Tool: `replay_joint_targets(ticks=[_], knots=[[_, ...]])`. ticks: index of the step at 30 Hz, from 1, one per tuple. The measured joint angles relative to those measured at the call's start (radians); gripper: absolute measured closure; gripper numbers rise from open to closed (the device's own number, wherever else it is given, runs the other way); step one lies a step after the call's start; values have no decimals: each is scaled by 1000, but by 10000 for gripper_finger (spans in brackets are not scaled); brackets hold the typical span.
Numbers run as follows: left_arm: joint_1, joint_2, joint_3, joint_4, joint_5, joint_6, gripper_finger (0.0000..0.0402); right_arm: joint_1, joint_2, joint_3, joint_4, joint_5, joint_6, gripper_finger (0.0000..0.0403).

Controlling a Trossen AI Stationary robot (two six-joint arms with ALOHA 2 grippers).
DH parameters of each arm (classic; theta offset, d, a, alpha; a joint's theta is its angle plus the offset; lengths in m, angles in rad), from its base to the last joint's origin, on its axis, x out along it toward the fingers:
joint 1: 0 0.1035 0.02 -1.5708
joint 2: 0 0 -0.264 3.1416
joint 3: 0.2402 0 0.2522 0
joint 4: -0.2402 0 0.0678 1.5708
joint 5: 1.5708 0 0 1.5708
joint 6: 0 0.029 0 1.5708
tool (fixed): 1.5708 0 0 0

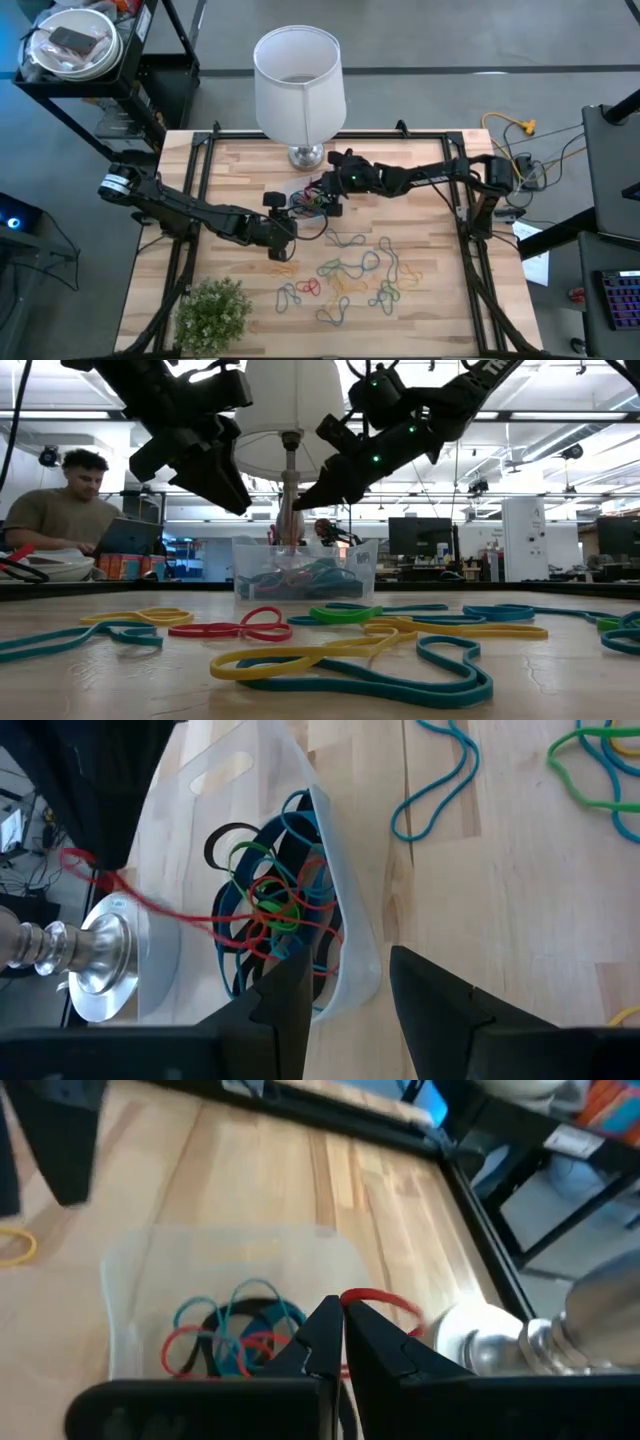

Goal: Pick and place rubber bands into bin
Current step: Put the red rubber band into the transparent container

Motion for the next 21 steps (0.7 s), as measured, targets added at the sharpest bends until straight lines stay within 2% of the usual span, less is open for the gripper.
replay_joint_targets(ticks=[7,10,15,21], knots=[[0,0,0,0,0,0,281,0,0,6,-37,0,62,394],[0,0,0,0,0,0,281,-7,0,22,-136,-5,115,394],[0,0,0,0,0,0,281,-24,0,48,-274,-118,162,394],[0,0,0,1,0,-1,281,-24,0,48,-273,-206,160,375]])
